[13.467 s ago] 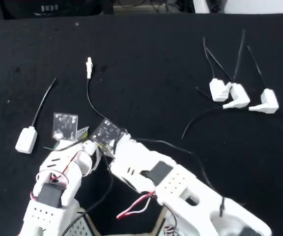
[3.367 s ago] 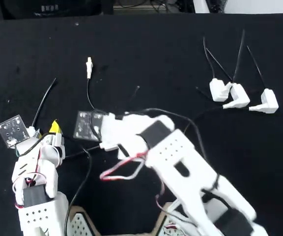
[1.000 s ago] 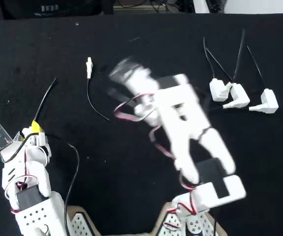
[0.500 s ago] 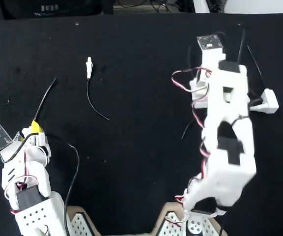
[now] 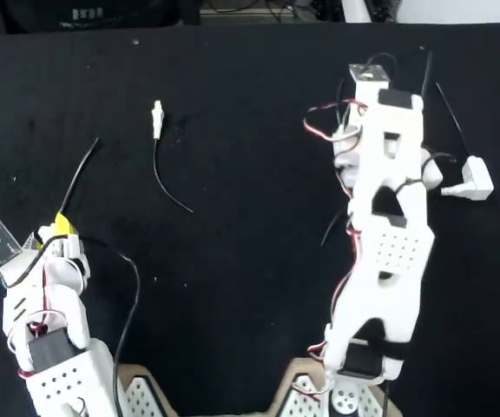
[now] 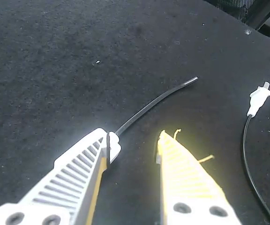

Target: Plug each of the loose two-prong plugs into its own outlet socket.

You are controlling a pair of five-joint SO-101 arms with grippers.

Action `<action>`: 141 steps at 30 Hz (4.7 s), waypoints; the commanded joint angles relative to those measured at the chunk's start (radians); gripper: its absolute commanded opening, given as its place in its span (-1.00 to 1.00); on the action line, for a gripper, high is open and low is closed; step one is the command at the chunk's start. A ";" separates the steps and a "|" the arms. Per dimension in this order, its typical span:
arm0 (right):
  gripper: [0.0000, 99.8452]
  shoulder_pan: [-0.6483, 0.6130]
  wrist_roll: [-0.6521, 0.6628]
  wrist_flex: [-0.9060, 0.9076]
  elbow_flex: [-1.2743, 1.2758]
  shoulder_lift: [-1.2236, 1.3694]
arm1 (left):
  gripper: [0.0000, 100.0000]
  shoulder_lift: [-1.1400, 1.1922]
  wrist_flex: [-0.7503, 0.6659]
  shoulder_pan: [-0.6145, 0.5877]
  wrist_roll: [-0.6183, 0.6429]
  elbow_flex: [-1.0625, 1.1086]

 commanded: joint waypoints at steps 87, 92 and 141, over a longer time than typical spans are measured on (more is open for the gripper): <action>-0.54 -0.730 -0.184 -0.887 1.807 -1.422 | -0.56 1.985 0.370 -0.088 -0.959 -1.287; -0.54 -0.620 -0.189 -0.887 1.801 -1.426 | -0.94 1.892 0.519 -0.053 -0.942 -1.282; -0.54 -0.445 -0.192 -1.002 1.827 -1.428 | -0.55 1.637 0.377 0.394 -0.674 -0.891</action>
